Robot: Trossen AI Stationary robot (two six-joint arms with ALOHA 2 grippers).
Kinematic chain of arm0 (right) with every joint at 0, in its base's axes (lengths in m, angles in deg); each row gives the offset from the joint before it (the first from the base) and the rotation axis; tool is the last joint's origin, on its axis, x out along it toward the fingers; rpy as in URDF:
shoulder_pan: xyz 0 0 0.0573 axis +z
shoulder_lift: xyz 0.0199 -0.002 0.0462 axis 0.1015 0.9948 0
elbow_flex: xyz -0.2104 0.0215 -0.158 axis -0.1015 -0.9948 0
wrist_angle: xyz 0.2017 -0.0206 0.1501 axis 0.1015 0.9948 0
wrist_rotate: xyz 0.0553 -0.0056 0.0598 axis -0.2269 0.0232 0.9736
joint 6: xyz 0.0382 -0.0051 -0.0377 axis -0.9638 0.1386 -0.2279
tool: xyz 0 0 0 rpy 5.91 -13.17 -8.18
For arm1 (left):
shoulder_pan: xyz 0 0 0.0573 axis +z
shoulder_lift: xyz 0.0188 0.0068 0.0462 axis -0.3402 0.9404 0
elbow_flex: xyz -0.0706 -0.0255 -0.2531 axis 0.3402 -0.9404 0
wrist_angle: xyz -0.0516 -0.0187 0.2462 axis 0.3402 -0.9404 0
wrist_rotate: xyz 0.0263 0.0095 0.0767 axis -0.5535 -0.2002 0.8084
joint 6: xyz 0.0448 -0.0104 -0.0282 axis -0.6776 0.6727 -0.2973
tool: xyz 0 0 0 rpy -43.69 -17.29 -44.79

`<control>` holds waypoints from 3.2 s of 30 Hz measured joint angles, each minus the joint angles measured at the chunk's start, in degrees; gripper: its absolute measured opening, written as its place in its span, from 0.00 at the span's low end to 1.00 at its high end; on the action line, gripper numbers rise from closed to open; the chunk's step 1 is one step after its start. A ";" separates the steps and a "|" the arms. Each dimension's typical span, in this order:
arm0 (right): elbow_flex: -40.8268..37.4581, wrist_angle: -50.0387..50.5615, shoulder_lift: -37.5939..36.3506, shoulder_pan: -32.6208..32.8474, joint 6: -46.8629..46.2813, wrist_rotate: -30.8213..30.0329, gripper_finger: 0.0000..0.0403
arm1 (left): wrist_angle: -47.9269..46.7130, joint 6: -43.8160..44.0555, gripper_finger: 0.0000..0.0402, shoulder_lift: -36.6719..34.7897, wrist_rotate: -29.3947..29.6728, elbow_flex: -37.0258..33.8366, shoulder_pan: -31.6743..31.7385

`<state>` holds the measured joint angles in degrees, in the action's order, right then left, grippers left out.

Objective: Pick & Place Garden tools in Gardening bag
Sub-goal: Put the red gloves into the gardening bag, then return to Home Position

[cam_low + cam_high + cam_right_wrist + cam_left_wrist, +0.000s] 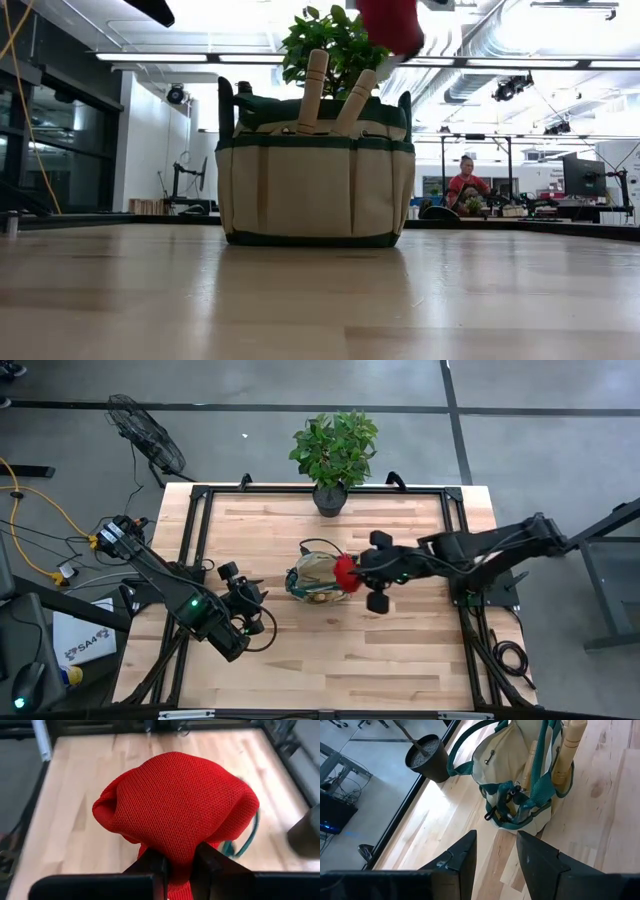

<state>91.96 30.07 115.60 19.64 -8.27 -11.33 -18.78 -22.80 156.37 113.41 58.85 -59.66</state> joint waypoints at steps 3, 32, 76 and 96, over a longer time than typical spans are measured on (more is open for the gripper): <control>1.31 -3.16 2.04 -1.24 2.36 -1.36 0.08 | 0.07 0.00 0.33 -0.01 -0.01 0.00 0.00; 1.38 -10.58 16.05 -11.77 8.71 9.34 0.08 | 1.54 -0.01 0.33 0.05 -0.36 -1.45 0.00; 1.06 -6.89 16.46 -11.73 7.27 10.69 0.59 | 8.87 1.37 0.33 0.04 -4.40 -6.25 0.00; -3.32 0.94 4.39 -10.79 11.20 12.91 0.71 | 14.92 -4.41 0.33 -11.07 -2.09 -10.08 -0.03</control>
<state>88.64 31.01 119.98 8.85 2.93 1.58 -3.86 -27.21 145.29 111.32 48.77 -59.69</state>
